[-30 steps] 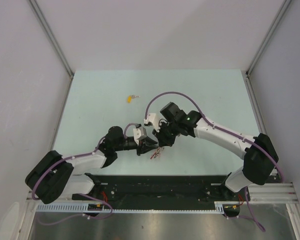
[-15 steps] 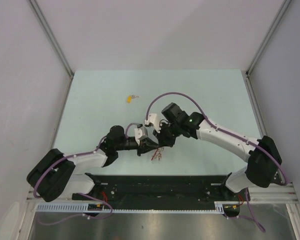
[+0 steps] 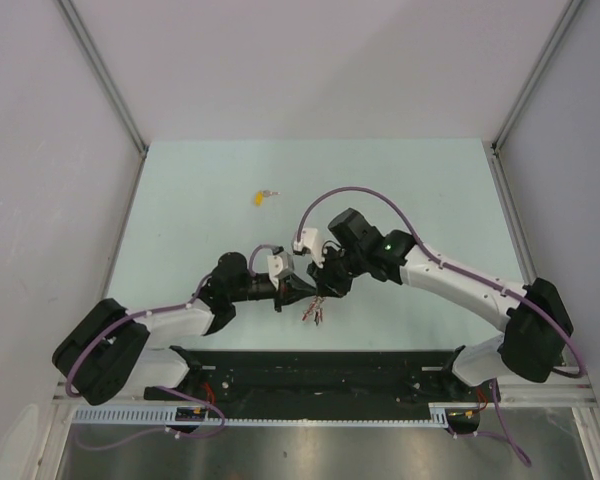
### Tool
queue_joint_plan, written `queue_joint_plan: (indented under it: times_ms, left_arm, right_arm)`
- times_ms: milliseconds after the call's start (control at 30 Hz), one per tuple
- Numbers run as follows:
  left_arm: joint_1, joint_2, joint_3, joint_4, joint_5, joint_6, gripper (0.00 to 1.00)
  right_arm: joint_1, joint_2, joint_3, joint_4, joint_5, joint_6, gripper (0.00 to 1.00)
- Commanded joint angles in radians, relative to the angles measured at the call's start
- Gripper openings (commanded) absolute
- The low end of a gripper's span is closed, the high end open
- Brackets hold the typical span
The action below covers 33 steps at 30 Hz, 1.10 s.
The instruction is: Put the keys on the keyring
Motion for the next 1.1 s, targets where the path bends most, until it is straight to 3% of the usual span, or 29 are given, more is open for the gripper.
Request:
queue_joint_plan:
  times_ms: [0,233,333,367,433,567,1067]
  left_arm:
    - [-0.005,-0.059,-0.028,0.174,-0.055,-0.067,0.0]
    - [-0.005,-0.168,-0.068,0.223,-0.18,-0.11,0.0]
    - [0.0,-0.249,-0.093,0.174,-0.27,-0.101,0.0]
    - [0.0,-0.307,-0.128,0.176,-0.28,-0.096,0.0]
    - [0.001,-0.367,-0.159,0.157,-0.374,-0.072,0.0]
    - [0.001,-0.433,-0.24,0.258,-0.438,-0.052,0.0]
    - [0.001,-0.358,-0.183,0.305,-0.336,-0.086,0.0]
  right_arm:
    - [-0.001,-0.094,-0.036,0.103,-0.005,0.05,0.33]
    - [-0.074,-0.253,-0.15,0.279,0.055,0.193,0.54]
    - [-0.164,-0.362,-0.32,0.483,-0.003,0.363,0.6]
    - [-0.184,-0.415,-0.38,0.623,-0.003,0.395,0.63]
    - [-0.212,-0.445,-0.442,0.671,0.02,0.428,0.67]
    - [-0.243,-0.456,-0.444,0.709,0.032,0.406,0.66]
    - [-0.185,-0.376,-0.459,0.912,-0.057,0.48,0.57]
